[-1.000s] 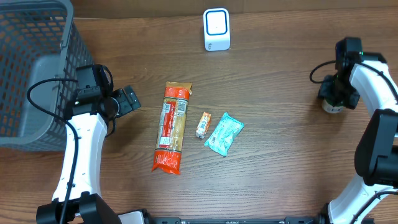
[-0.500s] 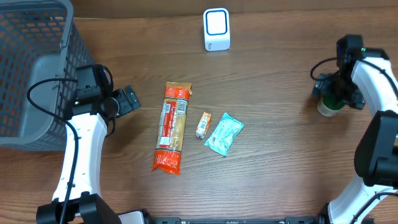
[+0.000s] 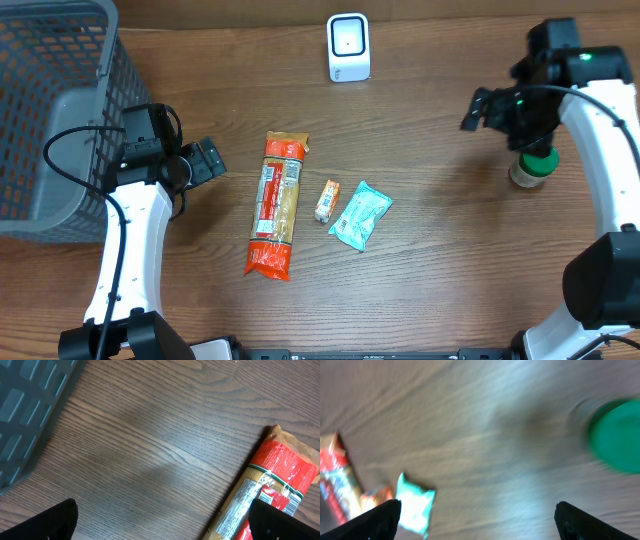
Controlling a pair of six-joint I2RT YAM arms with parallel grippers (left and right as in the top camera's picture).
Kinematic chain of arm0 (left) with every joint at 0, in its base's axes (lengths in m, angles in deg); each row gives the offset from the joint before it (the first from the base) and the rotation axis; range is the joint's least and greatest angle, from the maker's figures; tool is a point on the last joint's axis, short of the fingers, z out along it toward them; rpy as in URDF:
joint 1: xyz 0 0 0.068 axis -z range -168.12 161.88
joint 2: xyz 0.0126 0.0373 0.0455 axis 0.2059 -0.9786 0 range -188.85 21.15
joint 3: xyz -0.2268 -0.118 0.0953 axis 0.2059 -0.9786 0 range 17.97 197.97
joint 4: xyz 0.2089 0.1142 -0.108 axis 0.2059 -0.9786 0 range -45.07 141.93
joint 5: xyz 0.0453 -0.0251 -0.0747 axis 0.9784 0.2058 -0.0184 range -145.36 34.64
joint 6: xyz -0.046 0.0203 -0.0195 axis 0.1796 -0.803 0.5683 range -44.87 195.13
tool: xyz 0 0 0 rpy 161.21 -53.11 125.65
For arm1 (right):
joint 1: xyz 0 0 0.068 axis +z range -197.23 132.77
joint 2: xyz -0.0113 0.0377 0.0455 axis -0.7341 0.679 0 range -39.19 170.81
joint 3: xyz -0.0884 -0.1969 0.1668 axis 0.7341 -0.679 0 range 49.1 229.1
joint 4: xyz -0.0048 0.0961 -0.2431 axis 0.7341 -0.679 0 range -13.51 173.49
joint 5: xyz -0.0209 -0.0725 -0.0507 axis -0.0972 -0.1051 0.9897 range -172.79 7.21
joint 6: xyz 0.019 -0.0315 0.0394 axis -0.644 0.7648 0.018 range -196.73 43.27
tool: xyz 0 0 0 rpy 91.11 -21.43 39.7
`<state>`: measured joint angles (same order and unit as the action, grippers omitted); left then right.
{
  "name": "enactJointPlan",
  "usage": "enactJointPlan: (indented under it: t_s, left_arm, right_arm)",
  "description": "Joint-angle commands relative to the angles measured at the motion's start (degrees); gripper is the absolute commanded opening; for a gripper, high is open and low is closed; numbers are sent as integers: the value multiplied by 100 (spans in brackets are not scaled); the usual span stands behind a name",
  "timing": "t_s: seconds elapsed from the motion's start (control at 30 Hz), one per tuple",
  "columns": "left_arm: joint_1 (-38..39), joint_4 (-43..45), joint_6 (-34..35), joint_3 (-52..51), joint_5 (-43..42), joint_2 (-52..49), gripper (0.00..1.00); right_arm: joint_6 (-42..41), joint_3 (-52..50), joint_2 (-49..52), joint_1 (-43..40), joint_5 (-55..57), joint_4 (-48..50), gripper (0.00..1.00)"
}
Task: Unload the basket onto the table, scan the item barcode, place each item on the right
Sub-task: 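Release the jar and move the right gripper over the mint-green pack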
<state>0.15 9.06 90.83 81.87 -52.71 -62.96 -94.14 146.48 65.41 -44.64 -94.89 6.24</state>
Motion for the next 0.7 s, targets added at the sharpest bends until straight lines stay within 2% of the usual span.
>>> enactJointPlan:
  t_s: [0.0,0.1,0.23,0.43,0.67]
  left_arm:
    - [9,2,-90,33,50,96,100]
    - [9,2,-90,33,50,96,100]
    - [9,2,-90,33,50,96,100]
    - [9,2,-90,33,50,96,100]
    - [9,2,-90,33,50,96,100]
  right_arm:
    - [-433,-409,-2,361,-435,101,100]
    - [-503,-826,-2,796,-428,402,86]
    - [-533,-1558,-2,1530,-428,1263,79]
    - [-490,-2310,0,2337,-199,2317,78]
    - [-490,-2929,4,3071,1139,3228,78]
